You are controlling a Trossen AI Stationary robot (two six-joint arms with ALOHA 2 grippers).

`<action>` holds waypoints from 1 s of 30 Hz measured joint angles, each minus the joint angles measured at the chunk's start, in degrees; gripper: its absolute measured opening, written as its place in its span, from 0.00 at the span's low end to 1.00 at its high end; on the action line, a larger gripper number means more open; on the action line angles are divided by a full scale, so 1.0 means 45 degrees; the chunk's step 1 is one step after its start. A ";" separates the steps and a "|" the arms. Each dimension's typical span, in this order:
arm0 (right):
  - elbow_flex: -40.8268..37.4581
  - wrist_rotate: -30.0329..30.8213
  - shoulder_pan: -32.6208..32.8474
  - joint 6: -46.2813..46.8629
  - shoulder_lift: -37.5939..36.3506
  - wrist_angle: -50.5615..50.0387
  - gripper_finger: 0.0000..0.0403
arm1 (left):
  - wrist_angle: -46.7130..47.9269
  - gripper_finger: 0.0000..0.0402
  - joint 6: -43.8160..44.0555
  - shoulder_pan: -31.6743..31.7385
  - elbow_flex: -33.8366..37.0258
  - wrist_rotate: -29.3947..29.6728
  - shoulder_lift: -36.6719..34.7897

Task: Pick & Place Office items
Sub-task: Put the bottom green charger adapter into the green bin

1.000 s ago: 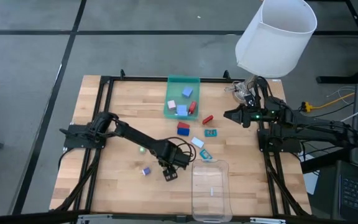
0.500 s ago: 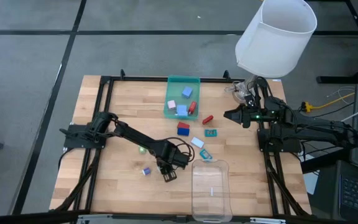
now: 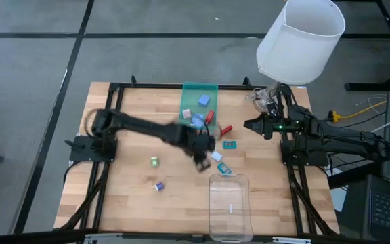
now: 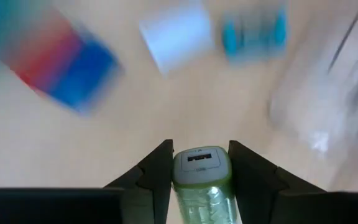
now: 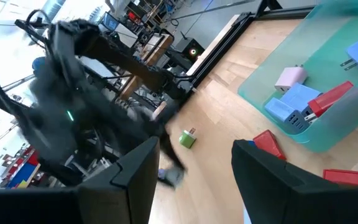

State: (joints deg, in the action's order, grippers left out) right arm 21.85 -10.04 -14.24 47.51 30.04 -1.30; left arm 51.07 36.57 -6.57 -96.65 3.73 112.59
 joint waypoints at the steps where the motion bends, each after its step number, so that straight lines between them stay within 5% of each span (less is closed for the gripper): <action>1: 0.0000 0.0000 0.0000 0.0001 0.0000 0.0000 0.50 | -0.0102 0.31 -0.0376 0.0370 -0.0354 0.0355 -0.0285; 8: 0.0000 0.0044 0.0000 -0.0020 0.0000 0.0005 0.50 | -0.1911 0.31 -0.3716 0.3566 -0.1365 0.1814 -0.1835; 16: 0.0000 0.0471 0.0000 -0.0084 0.0000 0.0386 0.50 | -0.3165 0.31 -0.5215 0.7584 -0.1343 -0.0535 -0.1084; 25: 0.0000 0.0709 -0.0015 -0.0329 0.0000 0.0389 0.50 | -0.3216 0.32 -0.5839 0.9120 -0.1309 -0.2382 0.1306; 30: 0.0000 0.0712 -0.0015 -0.0321 0.0000 0.0389 0.50 | -0.3114 0.54 -0.5482 0.9161 -0.1309 -0.3093 0.1842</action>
State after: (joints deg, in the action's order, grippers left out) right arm 21.85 -6.84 -14.31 46.07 30.04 0.45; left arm 37.06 11.90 34.66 -102.54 -10.18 120.88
